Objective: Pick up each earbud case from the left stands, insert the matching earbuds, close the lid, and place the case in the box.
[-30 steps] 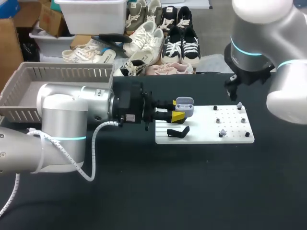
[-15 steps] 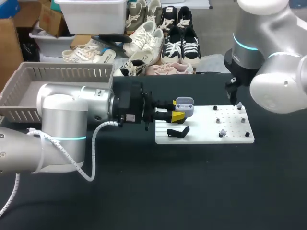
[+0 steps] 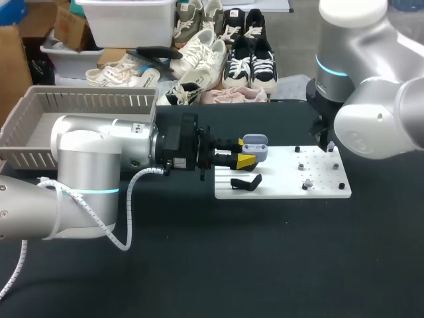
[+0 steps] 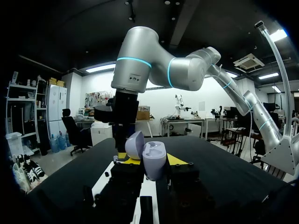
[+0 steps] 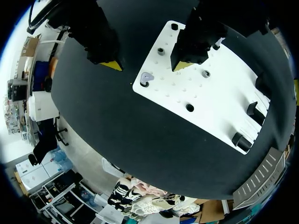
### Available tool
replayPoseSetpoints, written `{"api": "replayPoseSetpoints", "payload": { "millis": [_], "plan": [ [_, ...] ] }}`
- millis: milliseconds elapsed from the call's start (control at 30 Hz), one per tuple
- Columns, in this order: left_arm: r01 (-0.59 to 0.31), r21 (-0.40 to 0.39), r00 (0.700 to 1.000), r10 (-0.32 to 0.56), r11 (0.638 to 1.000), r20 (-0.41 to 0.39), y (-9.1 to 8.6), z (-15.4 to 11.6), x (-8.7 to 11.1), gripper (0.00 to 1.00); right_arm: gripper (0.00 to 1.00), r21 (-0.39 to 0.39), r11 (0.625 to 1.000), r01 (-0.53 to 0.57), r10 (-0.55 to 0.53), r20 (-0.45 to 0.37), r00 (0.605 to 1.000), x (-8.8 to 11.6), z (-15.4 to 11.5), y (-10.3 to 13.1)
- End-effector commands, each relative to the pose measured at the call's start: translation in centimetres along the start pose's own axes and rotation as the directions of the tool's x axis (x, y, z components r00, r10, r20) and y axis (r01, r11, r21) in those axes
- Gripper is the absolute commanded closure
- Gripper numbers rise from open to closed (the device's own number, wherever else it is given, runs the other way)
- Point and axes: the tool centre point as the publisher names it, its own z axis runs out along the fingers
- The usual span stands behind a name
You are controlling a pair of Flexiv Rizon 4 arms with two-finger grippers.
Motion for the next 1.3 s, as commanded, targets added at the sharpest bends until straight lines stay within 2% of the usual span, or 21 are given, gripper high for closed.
{"api": "replayPoseSetpoints", "payload": {
  "millis": [33, 133, 267, 300, 367, 467, 833, 1033, 1300],
  "plan": [
    [0.000, 0.003, 1.000, 0.000, 1.000, 0.000, 0.1, 0.0, 0.0, 1.00, 0.51, 0.004, 1.000, -0.015, 0.015, 0.015, 1.000, 0.4, 0.3, 0.2],
    [0.000, 0.003, 1.000, 0.000, 1.000, 0.000, 0.1, 0.0, 0.0, 1.00, 0.47, 0.002, 0.999, -0.046, 0.046, 0.020, 0.999, 0.5, 0.3, 0.4],
    [0.000, 0.003, 1.000, 0.000, 1.000, 0.000, 0.1, 0.0, 0.0, 1.00, 0.33, 0.013, 0.995, -0.096, 0.095, 0.038, 0.995, 0.4, -0.1, 0.5],
    [0.000, 0.003, 1.000, 0.000, 1.000, 0.000, 0.1, 0.0, 0.0, 1.00, 0.26, 0.019, 0.994, -0.108, 0.107, 0.039, 0.993, 0.4, -0.2, 0.5],
    [0.000, 0.003, 1.000, 0.000, 1.000, 0.000, 0.1, 0.0, 0.0, 1.00, 0.24, 0.019, 0.991, -0.130, 0.129, 0.043, 0.991, 0.3, -0.2, 0.6],
    [0.000, 0.003, 1.000, 0.000, 1.000, 0.000, 0.1, 0.0, 0.0, 1.00, 0.27, 0.028, 0.990, -0.139, 0.138, 0.045, 0.989, 0.1, 0.0, 0.8],
    [0.000, 0.003, 1.000, 0.000, 1.000, 0.000, 0.1, 0.0, 0.0, 1.00, 0.51, 0.004, 0.981, -0.196, 0.196, 0.025, 0.980, 0.1, 0.5, 0.5],
    [0.000, 0.003, 1.000, 0.000, 1.000, 0.000, 0.1, 0.0, 0.0, 1.00, 0.55, 0.004, 0.980, -0.201, 0.201, 0.008, 0.980, 0.0, 0.7, 0.6],
    [0.000, 0.003, 1.000, 0.000, 1.000, 0.000, 0.1, 0.0, 0.0, 1.00, 0.55, 0.032, 0.983, -0.179, 0.179, -0.004, 0.984, -0.2, 1.4, 1.1]
  ]
}}
